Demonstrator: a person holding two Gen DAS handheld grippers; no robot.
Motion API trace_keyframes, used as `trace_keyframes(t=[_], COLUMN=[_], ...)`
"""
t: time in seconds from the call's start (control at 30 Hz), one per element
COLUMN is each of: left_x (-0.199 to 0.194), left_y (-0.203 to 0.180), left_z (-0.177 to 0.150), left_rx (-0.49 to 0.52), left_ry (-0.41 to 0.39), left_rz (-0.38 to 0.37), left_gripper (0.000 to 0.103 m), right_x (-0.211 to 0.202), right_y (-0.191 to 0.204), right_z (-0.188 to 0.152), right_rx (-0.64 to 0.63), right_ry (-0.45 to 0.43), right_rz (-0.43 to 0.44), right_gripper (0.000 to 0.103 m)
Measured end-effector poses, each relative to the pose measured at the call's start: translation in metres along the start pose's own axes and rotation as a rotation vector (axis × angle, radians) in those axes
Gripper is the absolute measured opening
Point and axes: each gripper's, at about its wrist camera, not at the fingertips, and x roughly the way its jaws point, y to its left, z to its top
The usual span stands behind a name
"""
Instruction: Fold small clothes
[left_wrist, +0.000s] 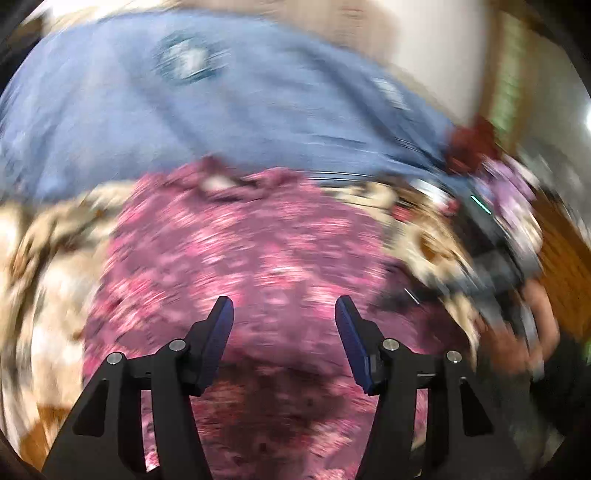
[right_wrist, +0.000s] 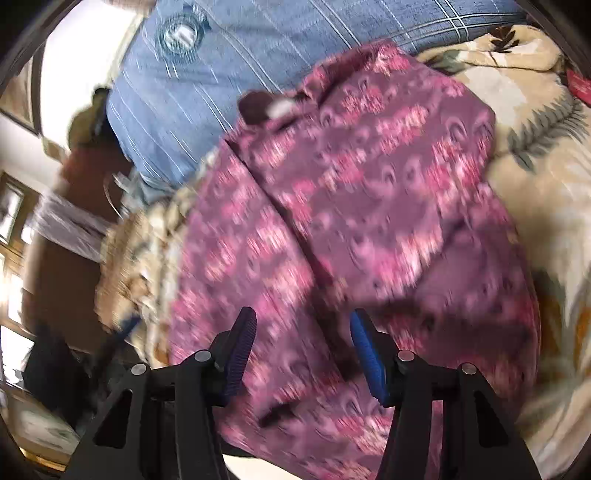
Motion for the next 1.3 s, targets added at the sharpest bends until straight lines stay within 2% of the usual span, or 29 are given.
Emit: trace_keyframes(t=[0.07, 0.1, 0.13, 0.17, 0.2, 0.3, 0.37, 0.4, 0.43, 0.47, 0.53, 0.57, 0.6, 0.63, 0.7, 0.77, 0.83, 0.9, 0.97, 1.0, 1.03, 1.07, 1.2, 1.3], left_x=[0.009, 0.01, 0.013, 0.016, 0.016, 0.015, 0.018, 0.021, 0.023, 0.026, 0.026, 0.025, 0.025, 0.029, 0.041, 0.052, 0.059, 0.067, 0.074, 0.076, 0.076, 0.075, 0.073, 0.078], left_y=[0.021, 0.026, 0.033, 0.043, 0.05, 0.074, 0.089, 0.096, 0.1, 0.104, 0.109, 0.111, 0.115, 0.119, 0.131, 0.141, 0.147, 0.151, 0.156, 0.158, 0.161, 0.164, 0.171, 0.17], left_z=[0.0, 0.0, -0.001, -0.003, -0.004, -0.011, -0.014, -0.015, -0.016, -0.015, -0.016, -0.015, -0.014, -0.012, -0.007, -0.005, -0.003, 0.001, 0.001, -0.001, -0.003, -0.006, -0.014, -0.007], left_rx=[-0.104, -0.135, -0.165, -0.208, -0.24, -0.358, -0.441, -0.481, -0.508, -0.53, -0.56, -0.571, -0.59, -0.62, -0.704, -0.798, -0.84, -0.872, -0.911, -0.93, -0.946, -0.962, -1.041, -1.014], left_ry=[0.026, 0.035, 0.046, 0.06, 0.069, 0.083, 0.09, 0.096, 0.102, 0.11, 0.124, 0.12, 0.124, 0.137, 0.192, 0.22, 0.217, 0.204, 0.184, 0.166, 0.144, 0.124, 0.085, 0.08], left_rz=[0.037, 0.051, 0.062, 0.065, 0.068, 0.08, 0.08, 0.071, 0.063, 0.054, 0.056, 0.056, 0.056, 0.056, 0.071, 0.044, 0.01, 0.008, -0.02, -0.03, -0.046, -0.061, -0.102, -0.089], left_gripper=[0.056, 0.056, 0.056, 0.056, 0.056, 0.056, 0.056, 0.056, 0.056, 0.056, 0.056, 0.056, 0.056, 0.056, 0.056, 0.056, 0.055, 0.054, 0.051, 0.046, 0.033, 0.028, 0.026, 0.026], right_x=[0.011, 0.016, 0.02, 0.024, 0.023, -0.008, -0.027, -0.027, -0.022, -0.012, 0.004, -0.001, -0.01, -0.02, -0.037, -0.037, -0.034, -0.017, 0.007, 0.022, 0.043, 0.055, 0.122, 0.172], right_y=[0.004, 0.007, 0.009, 0.01, 0.01, 0.02, 0.015, 0.01, 0.004, -0.001, -0.007, -0.003, 0.005, 0.015, 0.037, 0.058, 0.08, 0.101, 0.116, 0.121, 0.128, 0.131, 0.142, 0.147], right_z=[-0.012, -0.016, -0.019, -0.021, -0.024, -0.033, -0.039, -0.04, -0.041, -0.041, -0.039, -0.039, -0.037, -0.033, -0.019, 0.003, 0.031, 0.061, 0.09, 0.105, 0.125, 0.135, 0.189, 0.222], right_rx=[-0.021, -0.024, -0.029, -0.033, -0.031, -0.053, -0.031, -0.026, -0.03, -0.037, -0.031, -0.05, -0.078, -0.101, -0.143, -0.196, -0.239, -0.285, -0.28, -0.272, -0.266, -0.261, -0.235, -0.226], right_ry=[0.022, 0.033, 0.044, 0.061, 0.071, 0.011, -0.029, -0.038, -0.034, -0.006, 0.056, 0.042, 0.011, -0.031, -0.093, -0.089, -0.09, -0.071, -0.04, -0.017, 0.007, 0.018, 0.067, 0.091], right_rz=[-0.018, -0.002, -0.008, -0.05, -0.073, -0.048, -0.086, -0.114, -0.158, -0.186, -0.214, -0.21, -0.207, -0.206, -0.146, -0.089, -0.064, -0.041, -0.011, 0.006, 0.028, 0.034, 0.042, 0.015], right_gripper=[0.054, 0.042, 0.015, 0.008, 0.008, 0.008, 0.008, 0.008, 0.016, 0.016, 0.017, 0.02, 0.032, 0.055, 0.07, 0.07, 0.07, 0.07, 0.07, 0.07, 0.069, 0.069, 0.065, 0.06])
